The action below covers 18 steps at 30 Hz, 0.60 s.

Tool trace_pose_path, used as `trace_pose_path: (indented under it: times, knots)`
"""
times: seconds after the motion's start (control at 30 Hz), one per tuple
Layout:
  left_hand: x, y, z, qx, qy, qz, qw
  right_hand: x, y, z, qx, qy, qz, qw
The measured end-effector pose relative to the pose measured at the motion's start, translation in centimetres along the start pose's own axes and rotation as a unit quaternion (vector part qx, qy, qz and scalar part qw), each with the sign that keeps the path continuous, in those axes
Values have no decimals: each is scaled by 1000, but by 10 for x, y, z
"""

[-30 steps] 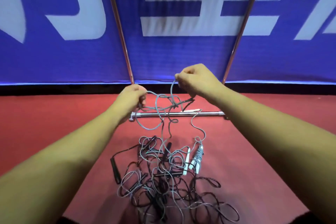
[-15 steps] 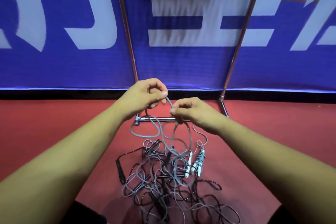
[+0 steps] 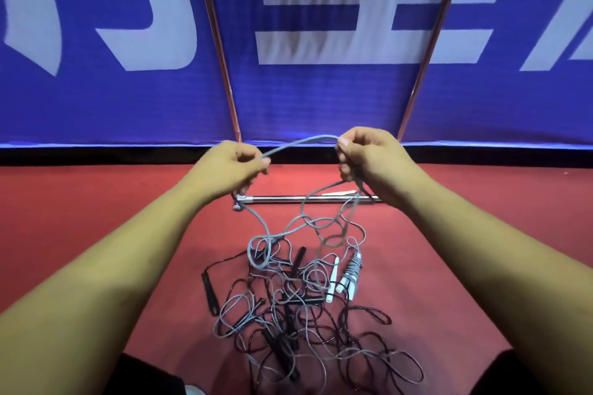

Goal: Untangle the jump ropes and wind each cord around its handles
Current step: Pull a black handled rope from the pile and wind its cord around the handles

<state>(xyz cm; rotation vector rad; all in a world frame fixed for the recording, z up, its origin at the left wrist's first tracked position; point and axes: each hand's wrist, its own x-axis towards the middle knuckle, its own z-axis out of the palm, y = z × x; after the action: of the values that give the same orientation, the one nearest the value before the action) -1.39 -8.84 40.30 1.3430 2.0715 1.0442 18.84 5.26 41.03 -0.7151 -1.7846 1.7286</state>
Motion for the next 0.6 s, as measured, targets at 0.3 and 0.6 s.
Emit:
trace_pose_path:
  times: [0.3, 0.6]
  knots:
    - [-9, 15, 22, -60, -114, 27, 991, -6, -6, 32, -15, -122, -28, 992]
    - [-14, 5, 67, -61, -198, 49, 977, 1, -35, 32, 329, -51, 33, 943]
